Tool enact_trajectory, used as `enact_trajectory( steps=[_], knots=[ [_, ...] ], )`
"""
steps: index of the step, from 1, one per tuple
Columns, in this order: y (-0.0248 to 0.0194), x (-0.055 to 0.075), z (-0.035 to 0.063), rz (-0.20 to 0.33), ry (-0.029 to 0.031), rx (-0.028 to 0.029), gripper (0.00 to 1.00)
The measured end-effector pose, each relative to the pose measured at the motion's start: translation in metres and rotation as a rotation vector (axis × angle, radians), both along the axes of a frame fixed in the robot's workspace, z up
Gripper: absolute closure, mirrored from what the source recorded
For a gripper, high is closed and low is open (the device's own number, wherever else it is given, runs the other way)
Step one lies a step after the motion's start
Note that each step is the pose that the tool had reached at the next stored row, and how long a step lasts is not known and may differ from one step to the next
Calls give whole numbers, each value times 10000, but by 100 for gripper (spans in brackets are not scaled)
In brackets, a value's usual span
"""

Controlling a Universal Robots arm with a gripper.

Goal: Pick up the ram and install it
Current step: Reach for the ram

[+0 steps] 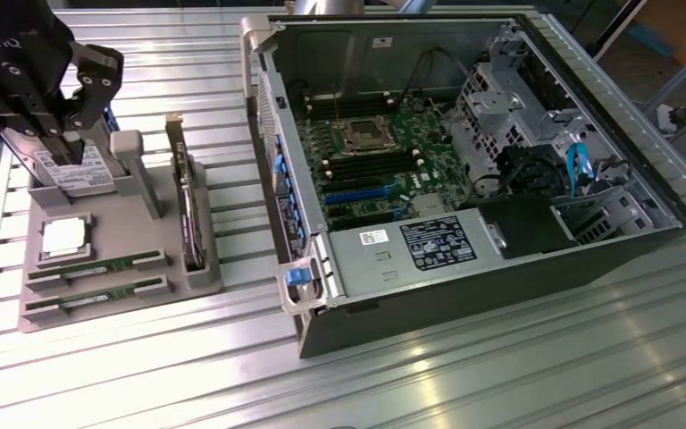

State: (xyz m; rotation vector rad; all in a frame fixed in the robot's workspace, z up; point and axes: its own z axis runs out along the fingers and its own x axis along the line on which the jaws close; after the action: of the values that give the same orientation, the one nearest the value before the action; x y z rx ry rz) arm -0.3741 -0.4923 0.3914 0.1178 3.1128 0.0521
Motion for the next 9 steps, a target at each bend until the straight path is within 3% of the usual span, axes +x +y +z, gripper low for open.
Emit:
enact_trajectory(
  steps=[9],
  knots=[
    [148,0,0,0,-1,-7,89]
  ],
)
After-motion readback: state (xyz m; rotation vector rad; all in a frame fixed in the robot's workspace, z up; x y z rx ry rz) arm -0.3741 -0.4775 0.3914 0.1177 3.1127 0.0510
